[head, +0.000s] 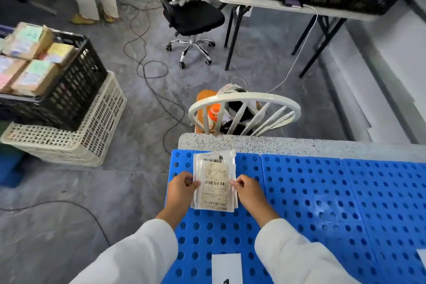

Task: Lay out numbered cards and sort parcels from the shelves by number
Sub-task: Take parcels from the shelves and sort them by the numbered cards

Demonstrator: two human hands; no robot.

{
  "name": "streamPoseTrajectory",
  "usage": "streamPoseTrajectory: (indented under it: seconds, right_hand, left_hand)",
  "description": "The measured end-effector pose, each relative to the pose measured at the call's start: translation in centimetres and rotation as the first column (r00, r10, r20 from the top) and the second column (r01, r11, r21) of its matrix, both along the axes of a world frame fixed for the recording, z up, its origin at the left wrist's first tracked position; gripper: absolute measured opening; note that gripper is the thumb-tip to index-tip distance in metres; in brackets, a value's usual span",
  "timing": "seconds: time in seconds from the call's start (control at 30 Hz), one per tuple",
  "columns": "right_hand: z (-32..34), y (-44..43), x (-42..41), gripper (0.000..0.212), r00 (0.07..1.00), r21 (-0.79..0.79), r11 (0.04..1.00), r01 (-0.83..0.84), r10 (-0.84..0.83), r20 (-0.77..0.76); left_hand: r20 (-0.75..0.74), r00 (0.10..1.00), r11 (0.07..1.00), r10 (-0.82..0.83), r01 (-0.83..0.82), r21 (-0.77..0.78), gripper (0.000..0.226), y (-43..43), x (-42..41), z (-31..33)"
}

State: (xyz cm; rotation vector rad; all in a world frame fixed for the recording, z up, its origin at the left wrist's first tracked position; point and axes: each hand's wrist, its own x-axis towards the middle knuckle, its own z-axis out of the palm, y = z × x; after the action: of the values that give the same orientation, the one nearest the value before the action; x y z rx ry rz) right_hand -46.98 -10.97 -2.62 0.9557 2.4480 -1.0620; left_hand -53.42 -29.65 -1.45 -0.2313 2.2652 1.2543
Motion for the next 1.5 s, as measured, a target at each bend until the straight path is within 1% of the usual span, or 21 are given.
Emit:
streamPoseTrajectory:
  seconds: [0.07, 0.13, 0.23, 0.33, 0.4, 0.5, 0.6, 0.67, 0.73, 0.8, 0.87, 0.93, 1.03, 1.13, 1.27, 1.33, 1.43, 1.5]
  right_hand:
    - [-0.2, -0.1, 0.1, 0.022, 1.0, 0.007, 1.0, 0.007, -0.007, 0.004]
    - [0.0, -0.1, 0.1, 0.015, 1.0, 0.012, 1.0, 0.025, -0.025, 0.003]
    - [1.2, 0.0, 0.5, 0.011, 0.999, 0.055, 0.998, 0.034, -0.034, -0.001]
    - [3.7, 0.8, 1.2, 0.013, 0.999, 0.149, 0.989, 0.012, -0.006, -0.04]
    - [6.2, 1.9, 1.2, 0.021, 0.997, 0.264, 0.964, -0.042, 0.057, -0.052]
    - [12.0, 4.0, 1.3, 0.036, 0.987, 0.437, 0.896, -0.078, 0.13, -0.09]
    - [18.2, 6.0, 2.0, 0.04, 0.973, 0.527, 0.847, -0.07, 0.174, -0.15]
    - [22.0, 7.1, 3.4, 0.043, 0.963, 0.575, 0.815, -0.073, 0.207, -0.171]
    - [25.5, 8.0, 5.3, 0.045, 0.953, 0.649, 0.755, -0.099, 0.26, -0.157]
    - [28.9, 9.1, 8.6, 0.051, 0.949, 0.702, 0.705, -0.1, 0.279, -0.145]
    - [31.7, 10.5, 12.9, 0.054, 0.951, 0.73, 0.681, -0.056, 0.259, -0.169]
    - [34.1, 12.0, 17.6, 0.054, 0.955, 0.73, 0.684, 0.011, 0.209, -0.211]
    - [37.0, 14.9, 26.3, 0.052, 0.954, 0.715, 0.684, 0.142, 0.099, -0.284]
    - [39.0, 17.8, 34.8, 0.051, 0.949, 0.732, 0.638, 0.241, 0.002, -0.315]
    - [40.8, 20.7, 46.5, 0.052, 0.94, 0.745, 0.578, 0.332, -0.135, -0.314]
    - [41.4, 21.7, 52.0, 0.051, 0.921, 0.744, 0.543, 0.39, -0.21, -0.329]
    - [41.8, 22.3, 59.6, 0.052, 0.892, 0.745, 0.492, 0.451, -0.285, -0.351]
    - [41.8, 22.3, 64.7, 0.053, 0.865, 0.743, 0.455, 0.49, -0.362, -0.349]
  left_hand:
    - [0.002, 1.0, 1.0, 0.002, -0.002, 0.002, 0.006, -0.2, -0.4, -0.5]
    - [-0.01, 0.999, 1.0, -0.031, 0.031, 0.006, 0.007, -0.4, -0.8, -0.5]
    - [-0.08, 0.995, 0.998, -0.06, 0.058, -0.031, 0.013, -1.2, -2.0, 0.2]
    - [-0.176, 0.975, 0.987, -0.134, 0.115, -0.113, 0.019, -1.4, -3.6, 2.5]
    - [-0.239, 0.935, 0.958, -0.262, 0.222, -0.181, 0.024, -0.7, -4.8, 4.8]
    - [-0.345, 0.818, 0.882, -0.461, 0.379, -0.28, 0.028, 1.5, -5.5, 10.6]
    - [-0.442, 0.669, 0.8, -0.597, 0.461, -0.383, 0.032, 4.2, -4.6, 17.4]
    - [-0.508, 0.522, 0.728, -0.685, 0.47, -0.499, 0.038, 5.9, -3.0, 21.7]
    - [-0.564, 0.378, 0.678, -0.734, 0.446, -0.584, 0.04, 7.7, -0.9, 25.6]
    - [-0.618, 0.258, 0.664, -0.742, 0.409, -0.626, 0.039, 9.8, 2.0, 29.3]
    - [-0.652, 0.161, 0.655, -0.741, 0.389, -0.648, 0.044, 12.3, 5.5, 32.3]
    - [-0.648, 0.093, 0.624, -0.756, 0.402, -0.67, 0.048, 14.7, 9.2, 34.6]
    - [-0.645, -0.032, 0.56, -0.763, 0.464, -0.686, 0.049, 19.3, 16.0, 37.0]
    - [-0.678, -0.116, 0.534, -0.726, 0.526, -0.662, 0.05, 24.0, 23.0, 38.9]
    - [-0.67, -0.236, 0.444, -0.704, 0.589, -0.675, 0.053, 30.0, 33.0, 40.9]
    - [-0.67, -0.3, 0.403, -0.679, 0.611, -0.682, 0.053, 32.7, 37.9, 41.9]
    - [-0.698, -0.365, 0.367, -0.616, 0.651, -0.665, 0.049, 36.1, 45.3, 42.8]
    - [-0.706, -0.423, 0.314, -0.568, 0.682, -0.661, 0.048, 38.1, 50.4, 42.8]
